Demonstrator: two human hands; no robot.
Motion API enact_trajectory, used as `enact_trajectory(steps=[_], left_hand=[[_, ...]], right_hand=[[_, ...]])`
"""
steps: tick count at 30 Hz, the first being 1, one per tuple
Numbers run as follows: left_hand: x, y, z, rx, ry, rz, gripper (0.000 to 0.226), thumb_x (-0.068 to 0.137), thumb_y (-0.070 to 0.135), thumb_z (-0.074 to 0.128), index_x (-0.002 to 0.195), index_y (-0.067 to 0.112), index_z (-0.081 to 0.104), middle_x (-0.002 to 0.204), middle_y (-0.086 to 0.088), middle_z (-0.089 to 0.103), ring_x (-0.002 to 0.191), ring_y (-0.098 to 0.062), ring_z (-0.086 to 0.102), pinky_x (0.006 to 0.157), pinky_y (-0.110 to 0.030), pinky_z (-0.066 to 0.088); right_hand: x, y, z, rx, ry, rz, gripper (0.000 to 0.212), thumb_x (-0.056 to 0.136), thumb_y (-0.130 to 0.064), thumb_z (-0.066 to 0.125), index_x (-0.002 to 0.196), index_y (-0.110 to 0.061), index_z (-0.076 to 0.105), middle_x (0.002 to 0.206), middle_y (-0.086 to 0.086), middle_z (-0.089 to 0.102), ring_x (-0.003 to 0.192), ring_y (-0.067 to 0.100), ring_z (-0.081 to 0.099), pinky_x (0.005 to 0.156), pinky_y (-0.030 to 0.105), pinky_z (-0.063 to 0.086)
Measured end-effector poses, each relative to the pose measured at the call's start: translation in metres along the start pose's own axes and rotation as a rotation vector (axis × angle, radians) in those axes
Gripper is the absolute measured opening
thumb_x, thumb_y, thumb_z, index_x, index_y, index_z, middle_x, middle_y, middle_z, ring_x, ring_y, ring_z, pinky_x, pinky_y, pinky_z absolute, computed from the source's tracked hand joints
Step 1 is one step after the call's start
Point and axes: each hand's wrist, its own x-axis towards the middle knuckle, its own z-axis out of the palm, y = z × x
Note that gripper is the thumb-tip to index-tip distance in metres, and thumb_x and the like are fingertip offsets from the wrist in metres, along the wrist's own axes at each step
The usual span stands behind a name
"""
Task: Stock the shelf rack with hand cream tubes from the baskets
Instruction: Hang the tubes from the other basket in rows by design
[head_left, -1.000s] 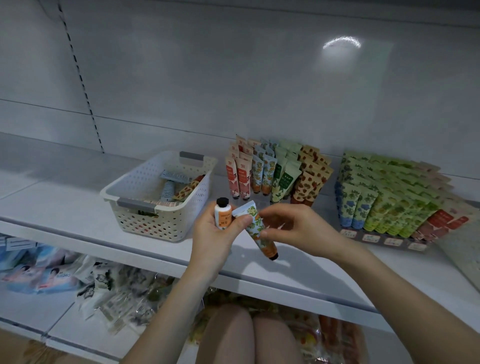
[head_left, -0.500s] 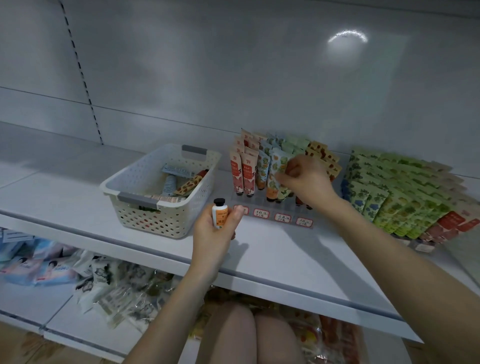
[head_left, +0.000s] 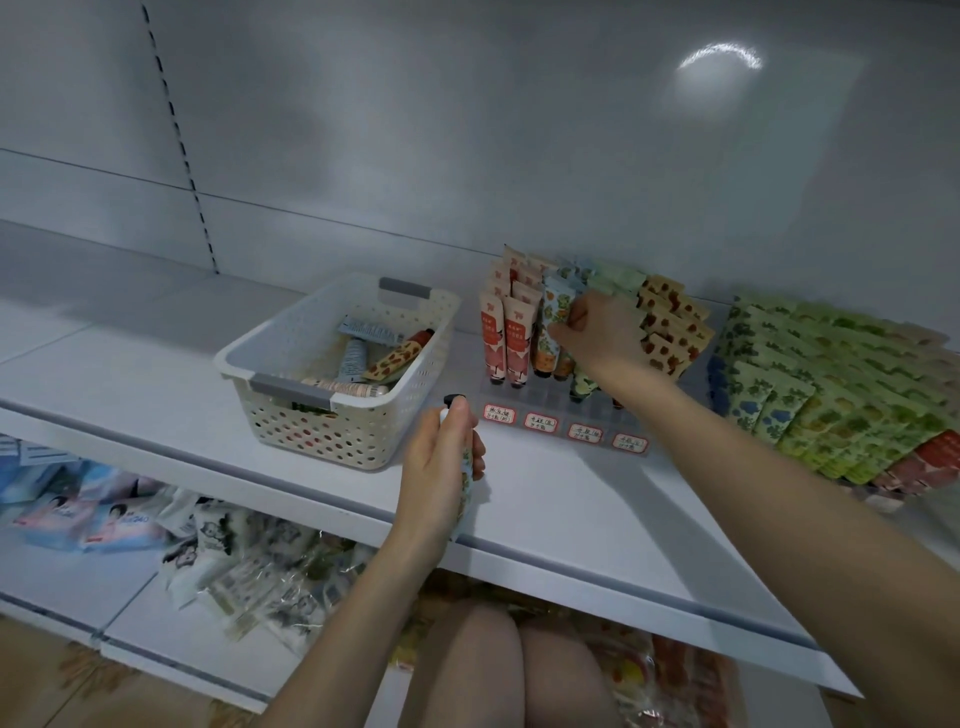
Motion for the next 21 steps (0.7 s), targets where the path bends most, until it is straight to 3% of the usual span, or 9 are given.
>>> enact_trajectory(steps=[4,11,21], left_hand=[[0.000,-0.001,0.000,0.005,-0.006,-0.004,0.028,0.098,0.032,0.038,0.081,0.014,0.051,0.073,-0.005,0.052,0.070,-0.014,0.050,0.065,-0.024,0.044],[0.002,-0.003,-0.002,-0.007,0.003,-0.036,0.029,0.099,0.033,0.037,0.080,0.015,0.051,0.072,-0.003,0.053,0.068,-0.013,0.050,0.066,-0.026,0.044],[0.004,-0.006,0.003,-0.006,-0.002,-0.062,0.028,0.098,0.031,0.038,0.082,0.013,0.052,0.070,-0.003,0.053,0.067,-0.013,0.050,0.067,-0.029,0.044]], right_hand=[[0.002,0.005,0.011,0.008,-0.028,0.018,0.024,0.090,-0.015,0.058,0.095,0.009,0.060,0.091,0.025,0.065,0.085,0.034,0.064,0.075,0.041,0.051],[0.001,0.015,0.024,0.009,-0.064,0.059,0.019,0.091,-0.015,0.056,0.100,0.001,0.054,0.092,0.019,0.062,0.082,0.029,0.060,0.067,0.032,0.046],[0.005,0.018,0.029,-0.002,-0.081,0.057,0.010,0.091,-0.015,0.056,0.090,-0.006,0.051,0.068,0.005,0.048,0.066,0.020,0.050,0.054,0.026,0.036]])
